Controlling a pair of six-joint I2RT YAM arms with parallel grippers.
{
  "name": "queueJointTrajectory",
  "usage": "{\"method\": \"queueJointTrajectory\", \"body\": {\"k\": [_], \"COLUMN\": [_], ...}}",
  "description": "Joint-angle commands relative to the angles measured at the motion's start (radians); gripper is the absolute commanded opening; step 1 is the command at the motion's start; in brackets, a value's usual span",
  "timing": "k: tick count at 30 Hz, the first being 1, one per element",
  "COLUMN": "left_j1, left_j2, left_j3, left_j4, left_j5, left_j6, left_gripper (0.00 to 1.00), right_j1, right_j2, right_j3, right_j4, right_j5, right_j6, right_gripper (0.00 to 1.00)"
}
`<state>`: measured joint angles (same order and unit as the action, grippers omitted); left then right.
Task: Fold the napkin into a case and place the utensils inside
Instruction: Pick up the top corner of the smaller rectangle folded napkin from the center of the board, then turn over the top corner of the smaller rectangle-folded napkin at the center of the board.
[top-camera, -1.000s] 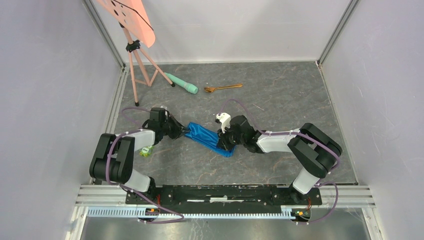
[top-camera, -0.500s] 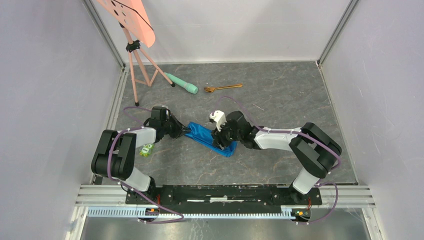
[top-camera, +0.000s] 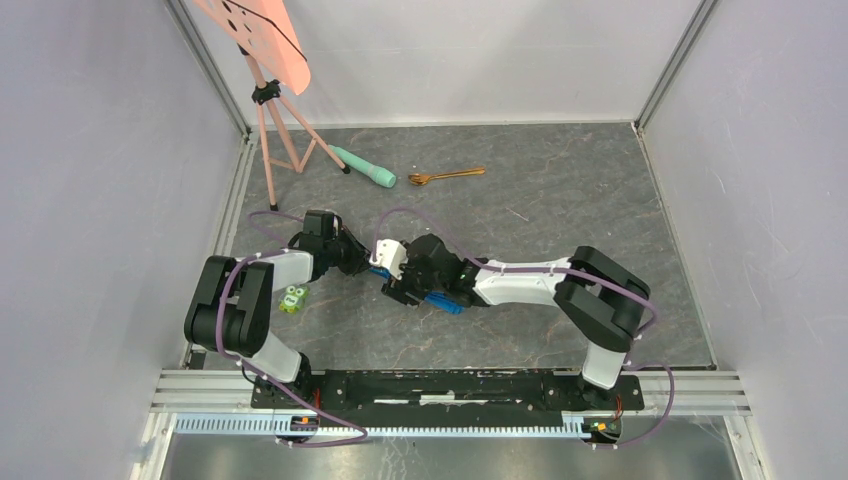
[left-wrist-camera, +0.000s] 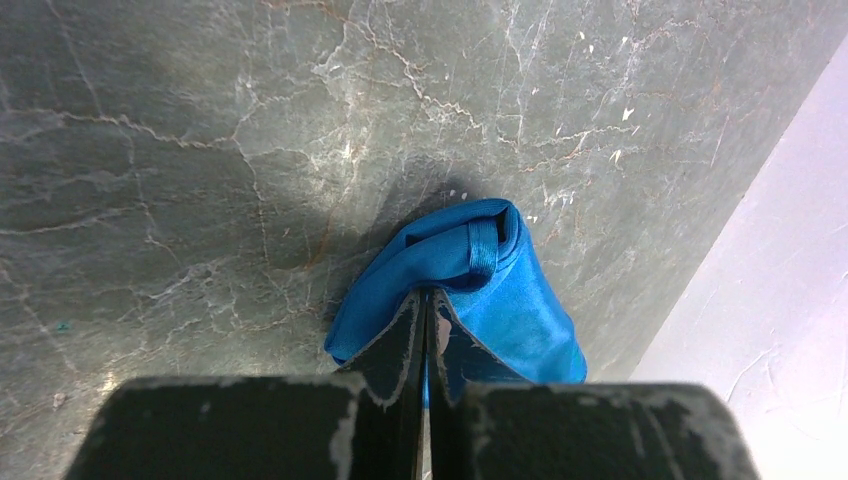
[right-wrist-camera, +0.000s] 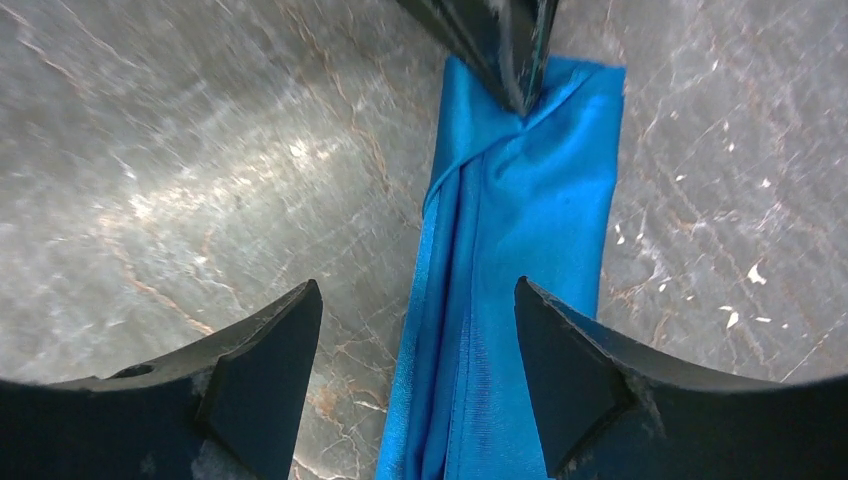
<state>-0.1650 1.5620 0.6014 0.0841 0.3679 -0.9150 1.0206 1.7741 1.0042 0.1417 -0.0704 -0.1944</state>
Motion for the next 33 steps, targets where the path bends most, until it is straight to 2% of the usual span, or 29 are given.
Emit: {"method": "queueJointTrajectory", "body": {"k": [1,11,17,22,24,26,30,33], "left_j1": [0.001,0.001,0.001,0.001,0.001,0.001,0.000,-0.001], "left_j2": [0.035,0.028,0.020,0.005,0.000,-0.004,-0.019,-0.071], "left_j3": [0.001,-0.002,-0.001,0.003,0.004,0.006,0.012,0.023], "left_j4": [-0.066,-0.063,-0.068,-0.079,-0.079,-0.079,-0.079,-0.131], "left_j5": [-0.067,-0.069,-0.068,-0.078,-0.080,-0.081,-0.073,-0.073], "left_j6": [0.068,0.070,0.073,0.080,0.081,0.085,0.087,0.090], "left_gripper": [0.03,0.03,0.03,0.03,0.03,0.03,0.04,0.10], "right_j1": [0.027,0.045,0.044,0.044,0.044,0.044,0.044,0.044], "right_j2": [0.061,0.137,0.169,0.190,0.194,0.191,0.183,0.153], "right_j3": [0.048,0.027,-0.017,-0.027,-0.032,-0.041,-0.044,-0.032], "right_j4": [0.003,0.065,0.134,0.150,0.153,0.162,0.167,0.150], "right_j5": [0.152,0.307,0.348,0.374,0.372,0.361,0.343,0.295], "right_j6": [-0.029,0.013,0.048,0.062,0.064,0.064,0.076,0.119], "right_gripper": [0.77,0.69,0.49,0.51,0.48,0.39,0.15,0.00]}}
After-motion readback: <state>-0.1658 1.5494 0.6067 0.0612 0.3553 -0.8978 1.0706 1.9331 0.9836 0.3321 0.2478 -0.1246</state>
